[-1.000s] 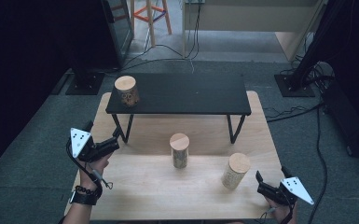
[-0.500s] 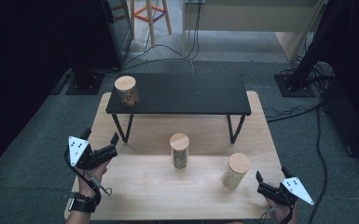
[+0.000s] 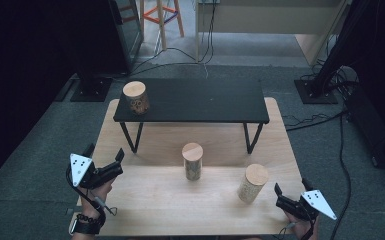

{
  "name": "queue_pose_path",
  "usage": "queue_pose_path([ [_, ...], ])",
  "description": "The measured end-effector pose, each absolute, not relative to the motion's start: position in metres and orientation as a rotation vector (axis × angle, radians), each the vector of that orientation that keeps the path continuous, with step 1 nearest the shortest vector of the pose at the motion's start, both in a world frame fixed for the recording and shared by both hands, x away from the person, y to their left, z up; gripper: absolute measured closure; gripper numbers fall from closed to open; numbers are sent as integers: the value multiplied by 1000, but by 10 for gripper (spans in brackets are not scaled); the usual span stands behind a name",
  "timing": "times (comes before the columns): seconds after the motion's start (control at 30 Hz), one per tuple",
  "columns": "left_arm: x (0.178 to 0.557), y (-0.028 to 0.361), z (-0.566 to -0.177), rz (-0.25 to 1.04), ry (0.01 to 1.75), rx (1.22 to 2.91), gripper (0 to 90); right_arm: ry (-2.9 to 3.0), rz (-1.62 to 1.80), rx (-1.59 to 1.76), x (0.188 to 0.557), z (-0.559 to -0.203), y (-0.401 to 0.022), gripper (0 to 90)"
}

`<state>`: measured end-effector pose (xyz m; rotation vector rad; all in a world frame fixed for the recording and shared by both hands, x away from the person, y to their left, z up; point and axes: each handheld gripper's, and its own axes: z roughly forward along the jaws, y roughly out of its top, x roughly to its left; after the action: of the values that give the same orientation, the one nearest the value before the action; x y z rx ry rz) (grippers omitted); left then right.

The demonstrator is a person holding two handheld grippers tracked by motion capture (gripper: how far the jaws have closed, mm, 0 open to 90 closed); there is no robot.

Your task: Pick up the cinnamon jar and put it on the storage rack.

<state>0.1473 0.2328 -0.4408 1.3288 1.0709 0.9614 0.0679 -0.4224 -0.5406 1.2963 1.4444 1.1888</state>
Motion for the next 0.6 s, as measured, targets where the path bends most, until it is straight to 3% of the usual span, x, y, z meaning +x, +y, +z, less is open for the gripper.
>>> queue_pose_path([
  [0.6, 134, 241, -463, 970, 1081, 1318, 0, 1439, 1189, 1296, 68, -541, -422, 0],
])
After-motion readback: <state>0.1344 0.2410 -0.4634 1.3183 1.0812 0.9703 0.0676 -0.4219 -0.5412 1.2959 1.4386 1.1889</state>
